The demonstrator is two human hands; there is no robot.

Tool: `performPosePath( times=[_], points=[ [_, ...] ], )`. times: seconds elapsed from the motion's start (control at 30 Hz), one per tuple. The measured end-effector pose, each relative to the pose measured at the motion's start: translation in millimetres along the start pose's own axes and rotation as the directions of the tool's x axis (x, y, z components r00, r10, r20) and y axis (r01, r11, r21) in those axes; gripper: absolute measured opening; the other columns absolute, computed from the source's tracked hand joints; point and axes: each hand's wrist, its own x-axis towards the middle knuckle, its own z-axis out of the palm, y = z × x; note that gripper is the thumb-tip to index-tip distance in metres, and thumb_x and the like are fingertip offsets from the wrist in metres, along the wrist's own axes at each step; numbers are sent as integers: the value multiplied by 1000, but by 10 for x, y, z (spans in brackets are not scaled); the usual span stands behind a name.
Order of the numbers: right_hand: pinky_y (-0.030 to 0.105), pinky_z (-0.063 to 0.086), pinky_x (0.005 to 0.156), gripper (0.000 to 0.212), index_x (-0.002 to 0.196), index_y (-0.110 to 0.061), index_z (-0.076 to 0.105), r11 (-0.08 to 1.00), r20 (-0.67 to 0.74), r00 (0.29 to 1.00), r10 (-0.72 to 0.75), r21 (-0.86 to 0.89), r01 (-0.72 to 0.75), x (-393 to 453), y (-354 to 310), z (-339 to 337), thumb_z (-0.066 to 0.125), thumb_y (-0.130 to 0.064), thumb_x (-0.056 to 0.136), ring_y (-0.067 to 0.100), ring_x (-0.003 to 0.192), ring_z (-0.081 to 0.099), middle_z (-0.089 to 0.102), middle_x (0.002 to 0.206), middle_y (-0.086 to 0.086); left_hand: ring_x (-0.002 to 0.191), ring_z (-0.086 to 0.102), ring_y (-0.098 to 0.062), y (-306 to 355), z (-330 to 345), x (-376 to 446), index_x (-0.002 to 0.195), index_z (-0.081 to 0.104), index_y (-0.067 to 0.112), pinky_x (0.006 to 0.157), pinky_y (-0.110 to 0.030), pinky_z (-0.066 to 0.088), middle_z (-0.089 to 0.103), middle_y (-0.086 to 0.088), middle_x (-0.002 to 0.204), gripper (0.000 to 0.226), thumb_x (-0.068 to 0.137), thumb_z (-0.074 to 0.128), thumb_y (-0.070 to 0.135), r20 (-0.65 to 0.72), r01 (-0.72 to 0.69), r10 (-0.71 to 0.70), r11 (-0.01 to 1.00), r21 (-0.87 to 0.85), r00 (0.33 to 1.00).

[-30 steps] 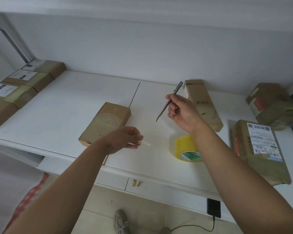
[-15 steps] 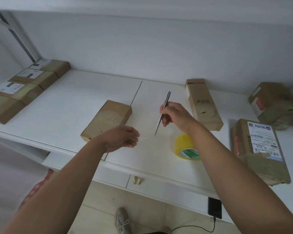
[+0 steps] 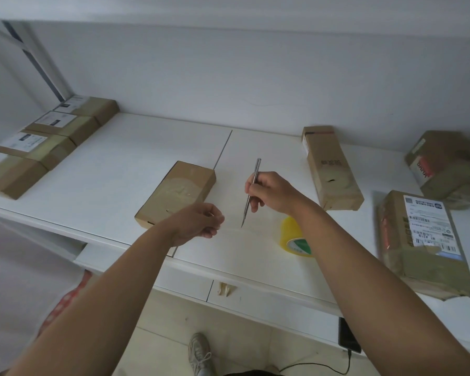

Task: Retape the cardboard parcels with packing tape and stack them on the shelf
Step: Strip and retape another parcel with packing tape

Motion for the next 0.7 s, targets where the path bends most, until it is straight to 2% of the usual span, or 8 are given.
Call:
performPosePath(
  times=[0.17, 0.33, 0.57, 0.63, 0.7],
  points=[
    [24, 48, 66, 18, 95, 4, 61, 999, 57, 998, 24, -35, -22, -6, 5, -14, 52, -12, 95, 16, 68, 70, 70, 64, 0, 70, 54, -16, -8, 14, 31, 88, 58, 7, 67, -24, 49, 58, -8, 79, 10, 98, 60, 9, 7, 10, -10, 1000, 26, 1000],
    [26, 52, 68, 22, 98, 5, 61, 996, 46, 998, 38, -85, -34, 25, 7, 24, 51, -15, 96, 16, 71, 72, 73, 70, 3, 75, 54, -19, -44, 7, 38, 89, 58, 7, 68, -25, 50, 58, -9, 80, 10, 99, 59, 11, 6, 2, -3, 1000, 29, 1000],
    [26, 52, 71, 12, 96, -11, 63, 987, -217, 976, -13, -162, -23, 92, 82, -14, 54, -17, 95, 12, 76, 70, 72, 76, -1, 73, 53, -18, -70, 2, 8, 88, 55, 9, 65, -22, 50, 56, -5, 77, 11, 99, 56, 7, 38, -1, 2, 999, -43, 999],
    [31, 54, 75, 10, 99, -19, 62, 964, -263, 965, -13, -258, -57, 139, 139, 5, 53, -18, 95, 17, 80, 68, 70, 79, -3, 72, 53, -17, -74, 14, 0, 88, 54, 9, 65, -22, 50, 55, -5, 77, 12, 99, 56, 5, 32, -3, 4, 999, -48, 999],
    [31, 51, 75, 19, 109, -23, 64, 915, -301, 954, 2, -384, -123, 195, 189, 46, 50, -19, 97, 23, 89, 66, 71, 92, 0, 71, 53, -17, -85, 18, -13, 88, 54, 9, 64, -22, 49, 54, -6, 78, 14, 99, 53, 2, 21, -5, 6, 998, -60, 1000]
  ],
)
